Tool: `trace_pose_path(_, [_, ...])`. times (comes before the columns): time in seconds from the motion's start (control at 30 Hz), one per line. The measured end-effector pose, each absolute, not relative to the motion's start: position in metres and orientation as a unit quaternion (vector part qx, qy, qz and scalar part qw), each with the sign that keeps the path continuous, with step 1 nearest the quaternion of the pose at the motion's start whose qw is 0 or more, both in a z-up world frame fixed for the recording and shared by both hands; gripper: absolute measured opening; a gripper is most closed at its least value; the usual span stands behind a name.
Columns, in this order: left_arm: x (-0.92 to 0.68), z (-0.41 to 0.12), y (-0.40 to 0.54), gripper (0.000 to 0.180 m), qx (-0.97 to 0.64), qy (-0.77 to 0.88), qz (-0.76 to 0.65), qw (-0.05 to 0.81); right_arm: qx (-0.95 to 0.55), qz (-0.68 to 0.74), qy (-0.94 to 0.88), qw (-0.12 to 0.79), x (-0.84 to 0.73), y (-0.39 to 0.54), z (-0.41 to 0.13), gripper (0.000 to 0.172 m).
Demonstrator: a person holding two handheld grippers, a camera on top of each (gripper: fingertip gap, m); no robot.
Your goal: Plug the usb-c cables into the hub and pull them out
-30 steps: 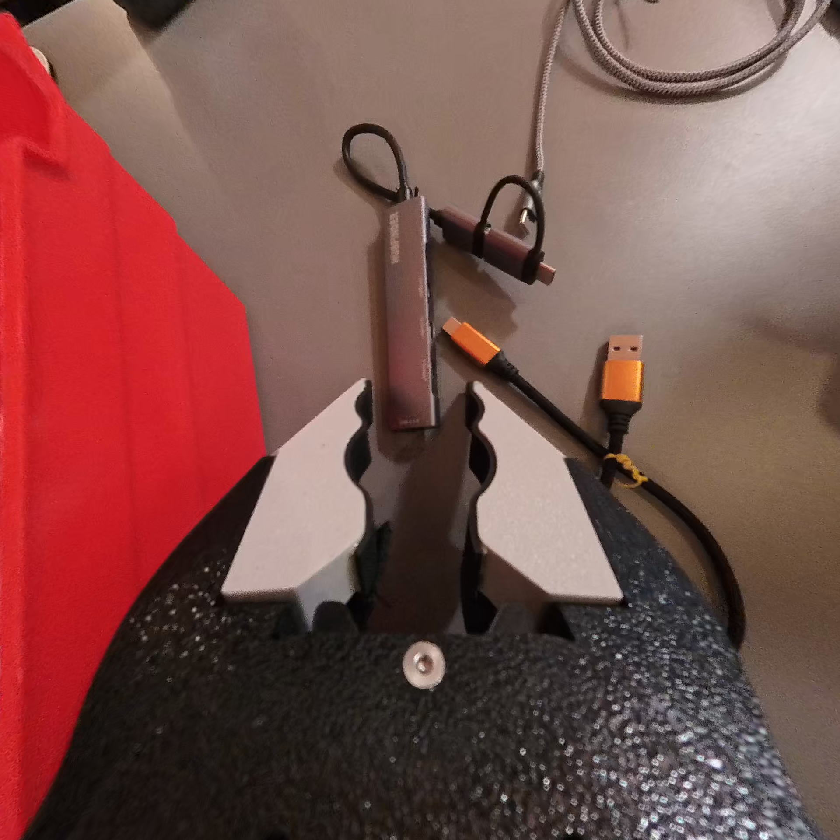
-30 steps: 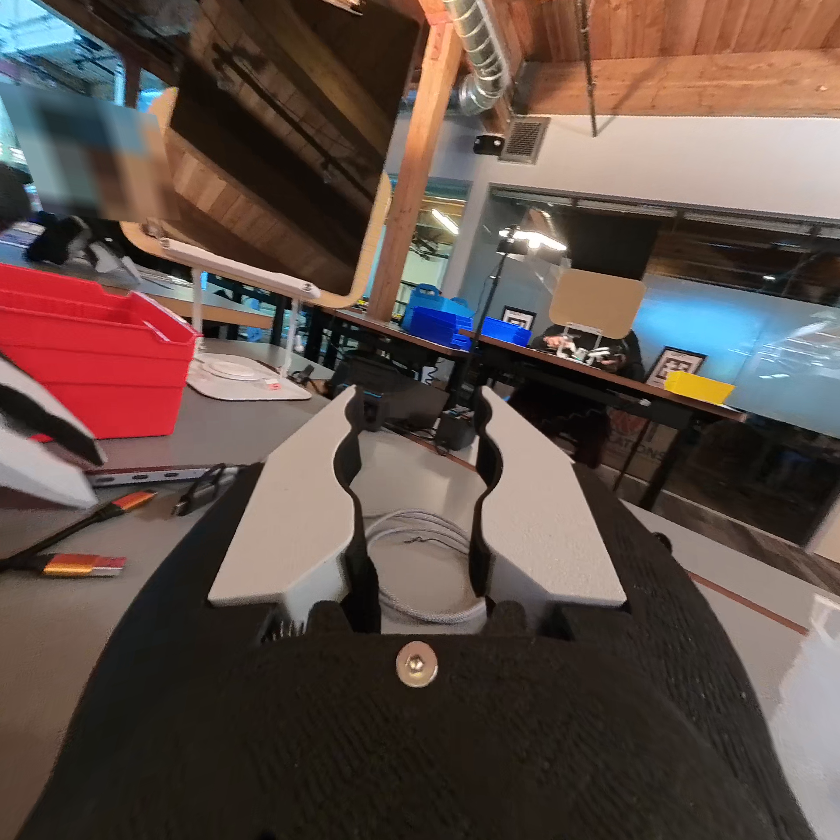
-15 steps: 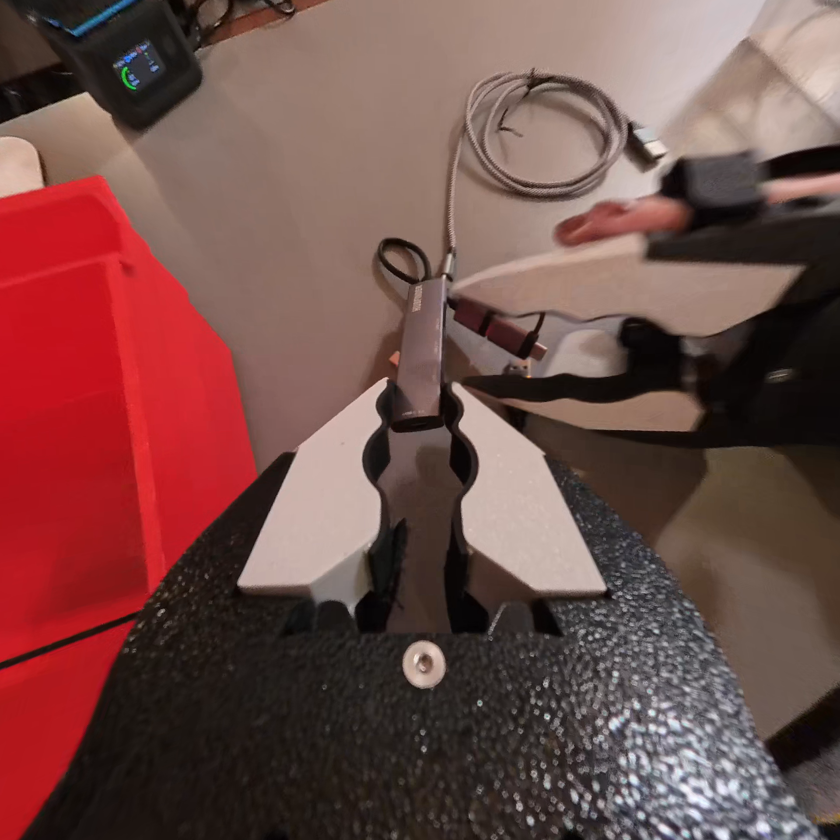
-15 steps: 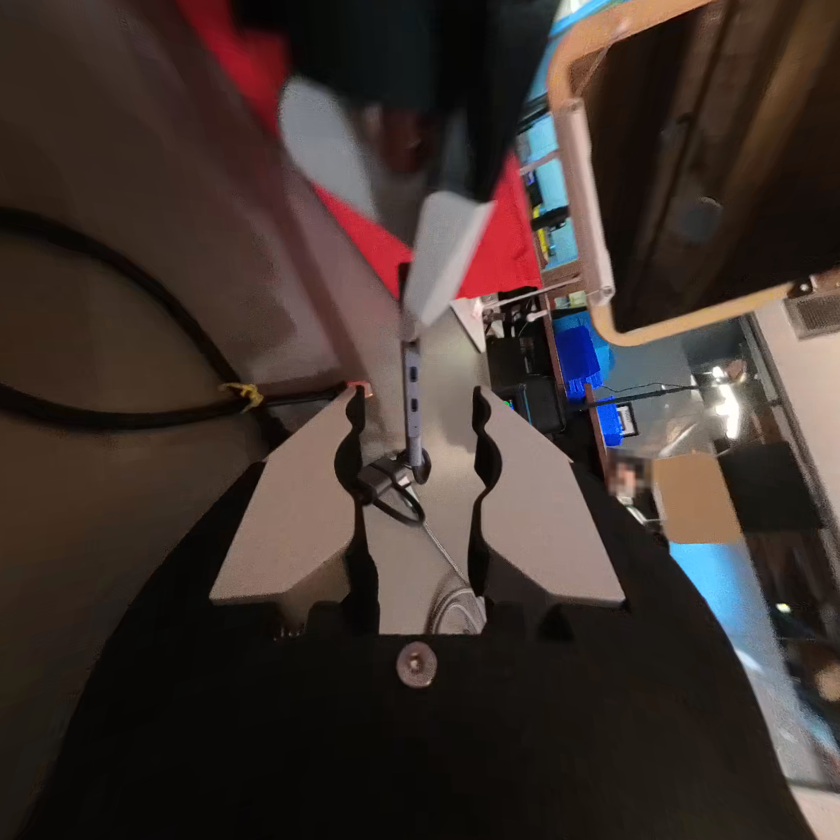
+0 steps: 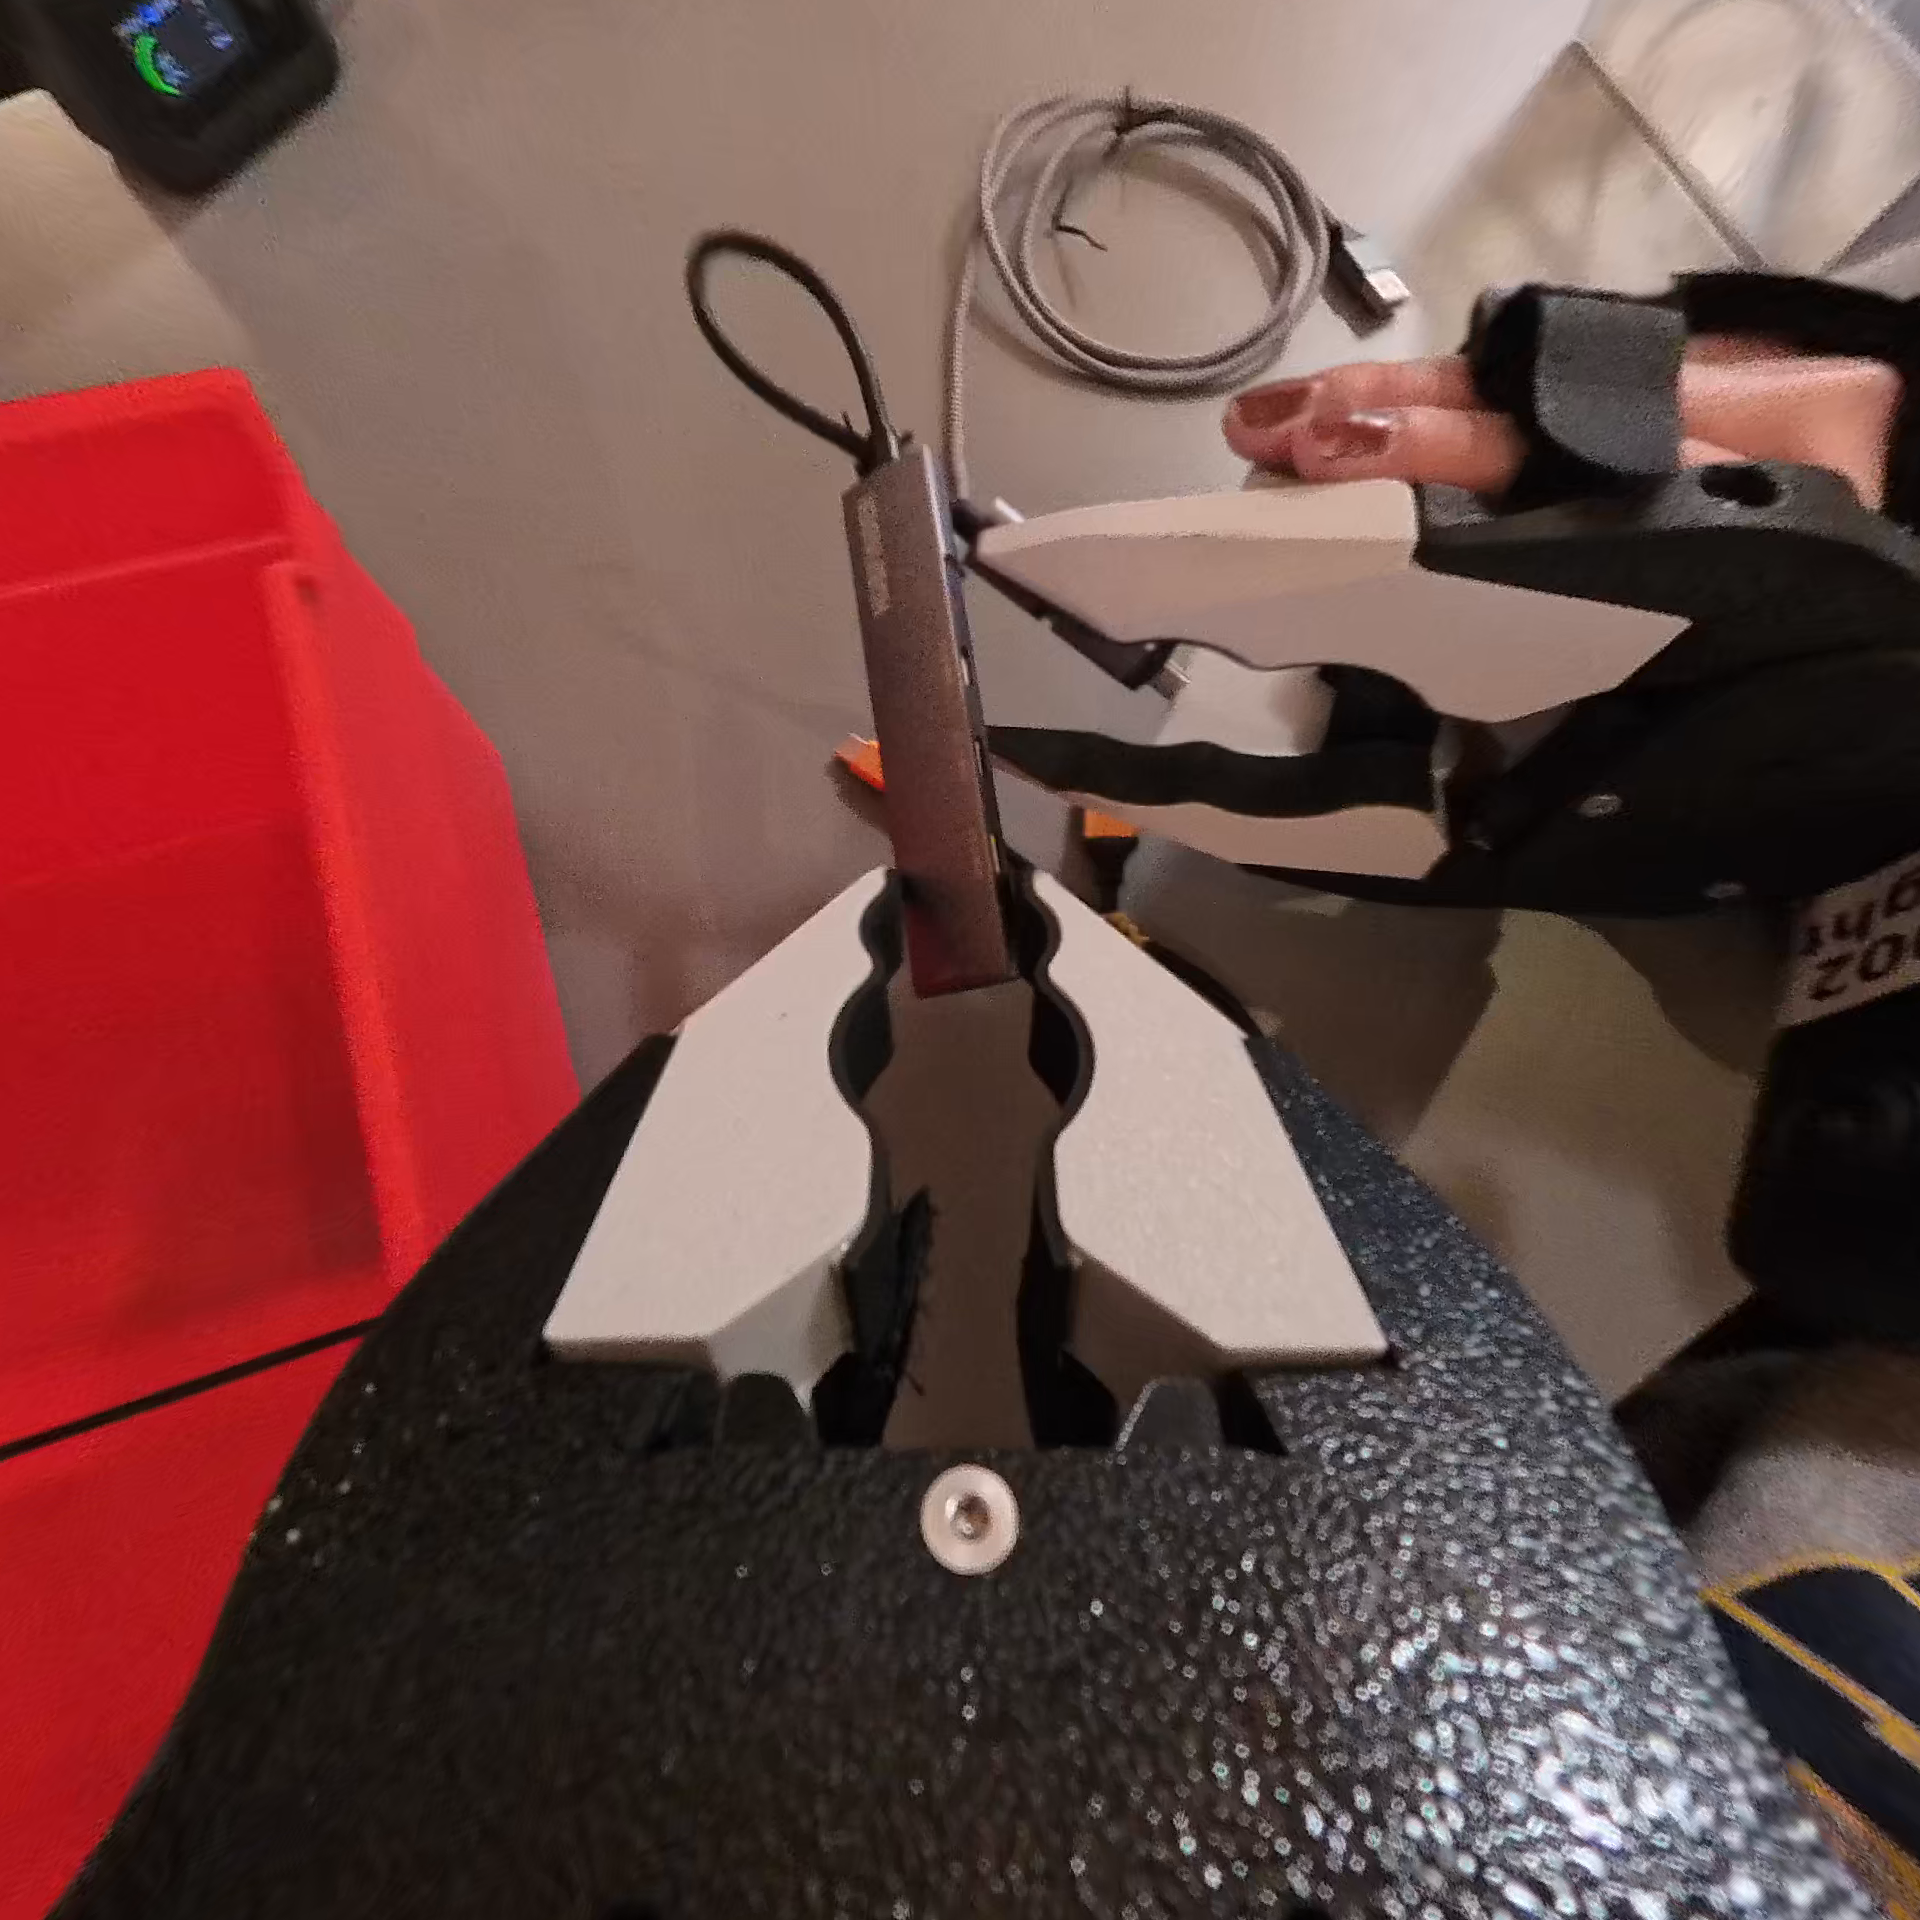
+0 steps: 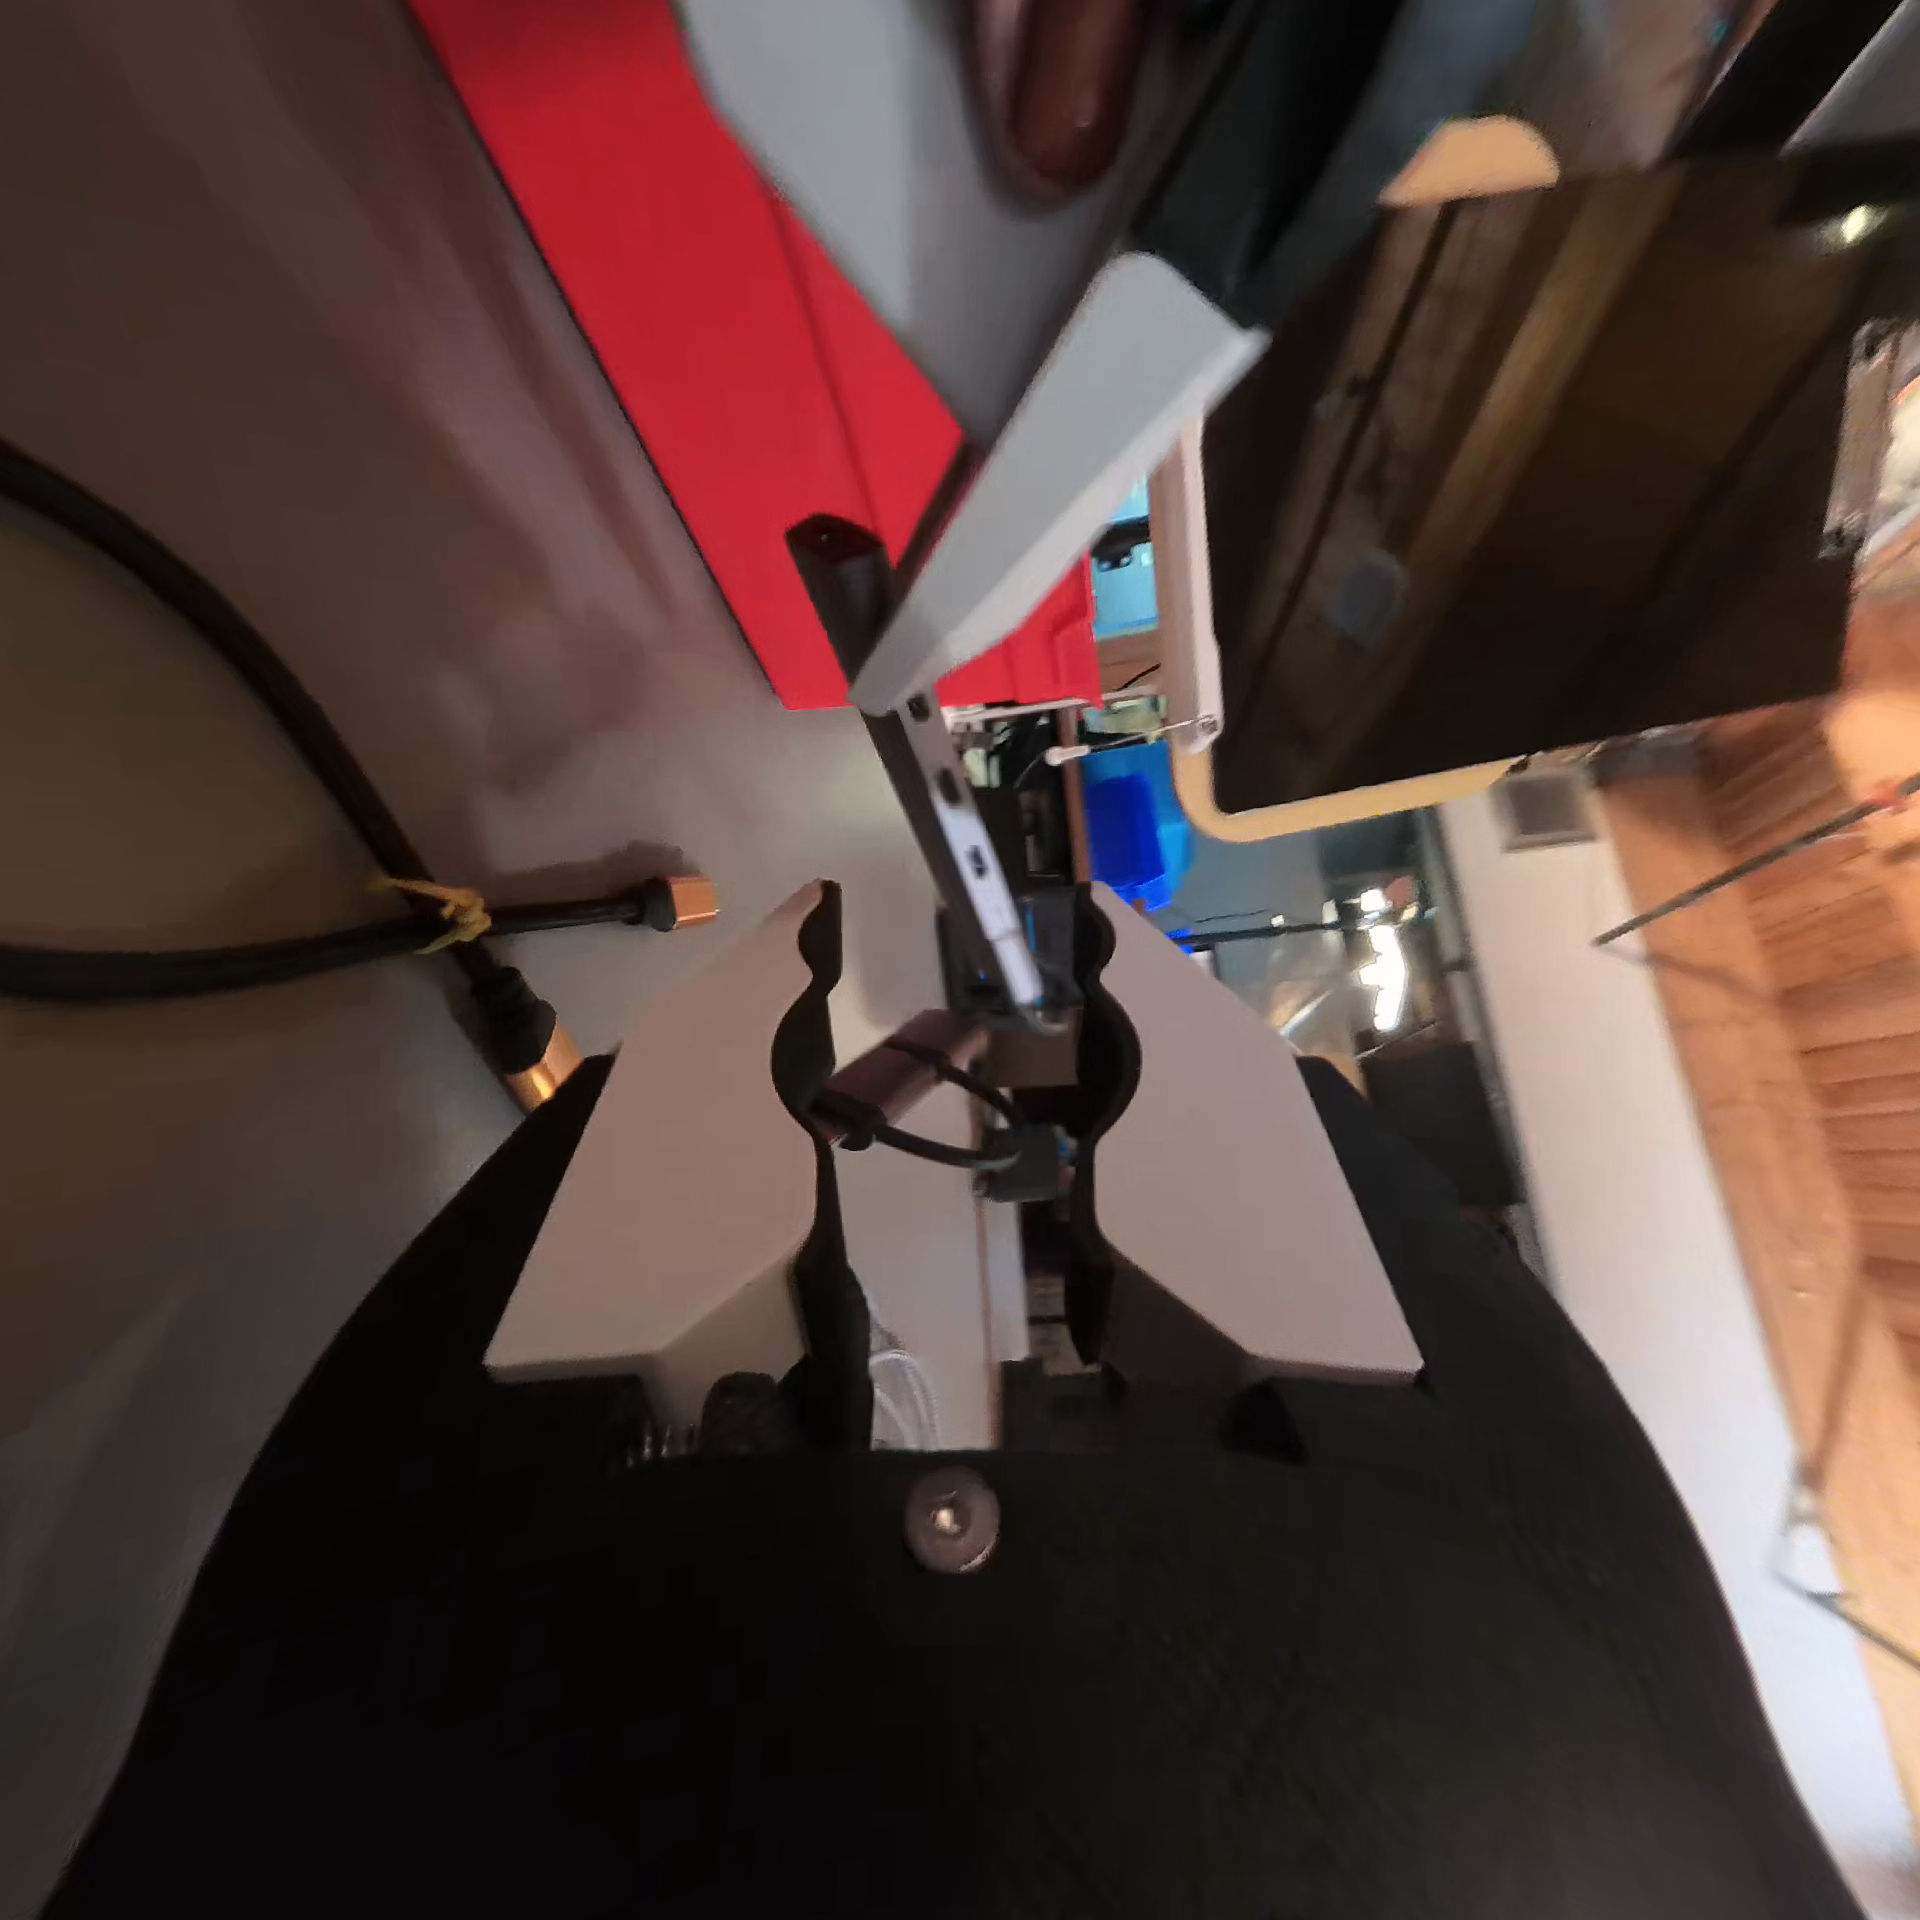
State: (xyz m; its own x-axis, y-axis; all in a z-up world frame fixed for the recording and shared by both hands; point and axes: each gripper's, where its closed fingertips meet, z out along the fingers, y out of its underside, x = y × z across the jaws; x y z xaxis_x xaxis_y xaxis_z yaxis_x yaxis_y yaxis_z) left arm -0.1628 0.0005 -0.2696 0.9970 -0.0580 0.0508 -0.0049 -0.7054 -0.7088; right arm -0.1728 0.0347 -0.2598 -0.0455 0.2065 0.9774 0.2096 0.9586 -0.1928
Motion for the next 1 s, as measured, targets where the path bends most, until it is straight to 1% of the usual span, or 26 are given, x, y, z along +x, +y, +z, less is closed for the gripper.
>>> trace_pose_path(0.1, [-0.148,-0.268,-0.001,0.018,-0.926,0.047,-0.056,0.37,-0.117,-0.038,-0.72,0.682,-0.173,0.033,-0.262,0.037])
trace_pose_path(0.13, [-0.144,-0.267,-0.002,0.01,-0.926,0.06,-0.056,0.368,-0.108,-0.041,-0.73,0.674,-0.173,0.031,-0.266,0.04])
trace_pose_path(0.2, [-0.144,-0.264,-0.001,0.009,-0.926,0.086,-0.02,0.366,-0.108,-0.045,-0.739,0.664,-0.173,0.03,-0.274,0.02])
trace_pose_path(0.3, [-0.14,-0.257,0.003,0.01,-0.914,0.129,0.004,0.386,-0.144,-0.01,-0.744,0.653,-0.169,0.033,-0.268,0.018])
trace_pose_path(0.33, [-0.137,-0.254,0.003,0.015,-0.904,0.155,0.013,0.399,-0.158,0.009,-0.745,0.648,-0.166,0.035,-0.266,0.018])
trace_pose_path(0.4, [-0.13,-0.247,0.004,0.052,-0.879,0.211,0.039,0.425,-0.158,0.045,-0.751,0.64,-0.158,0.032,-0.262,0.018])
trace_pose_path(0.47, [-0.12,-0.247,0.004,0.054,-0.847,0.287,0.068,0.442,-0.161,0.09,-0.755,0.629,-0.149,0.025,-0.26,0.018])
trace_pose_path(0.5, [-0.118,-0.247,0.005,0.051,-0.833,0.311,0.089,0.449,-0.158,0.109,-0.757,0.625,-0.145,0.021,-0.259,0.018])
trace_pose_path(0.57, [-0.114,-0.254,0.007,0.036,-0.82,0.34,0.11,0.447,-0.153,0.119,-0.755,0.627,-0.14,0.018,-0.255,0.017])
trace_pose_path(0.6, [-0.113,-0.258,0.008,0.022,-0.819,0.344,0.115,0.444,-0.15,0.118,-0.754,0.629,-0.138,0.017,-0.253,0.017])
trace_pose_path(0.63, [-0.114,-0.257,0.01,0.012,-0.816,0.341,0.124,0.45,-0.151,0.114,-0.755,0.628,-0.137,0.017,-0.254,0.018])
trace_pose_path(0.67, [-0.116,-0.254,0.012,0.008,-0.808,0.336,0.139,0.464,-0.155,0.114,-0.751,0.632,-0.137,0.019,-0.252,0.018])
trace_pose_path(0.77, [-0.121,-0.248,0.014,0.007,-0.808,0.301,0.135,0.488,-0.172,0.139,-0.731,0.645,-0.137,0.019,-0.245,0.021])
trace_pose_path(0.83, [-0.142,-0.239,0.014,0.007,-0.814,0.246,0.162,0.501,-0.178,0.157,-0.684,0.69,-0.132,0.024,-0.223,0.032])
trace_pose_path(0.87, [-0.155,-0.233,0.012,0.006,-0.814,0.218,0.184,0.505,-0.186,0.174,-0.649,0.717,-0.126,0.028,-0.207,0.033])
trace_pose_path(0.9, [-0.165,-0.226,0.009,0.007,-0.812,0.194,0.202,0.513,-0.192,0.198,-0.609,0.744,-0.118,0.03,-0.189,0.032])
trace_pose_path(0.93, [-0.172,-0.219,0.005,0.007,-0.807,0.173,0.214,0.523,-0.21,0.229,-0.569,0.762,-0.11,0.034,-0.173,0.024])
trace_pose_path(0.97, [-0.179,-0.212,0.001,0.007,-0.8,0.157,0.231,0.531,-0.246,0.267,-0.541,0.758,-0.105,0.039,-0.165,0.018])
trace_pose_path(1.0, [-0.184,-0.206,-0.003,0.007,-0.793,0.148,0.252,0.535,-0.286,0.309,-0.536,0.732,-0.106,0.04,-0.167,0.014])
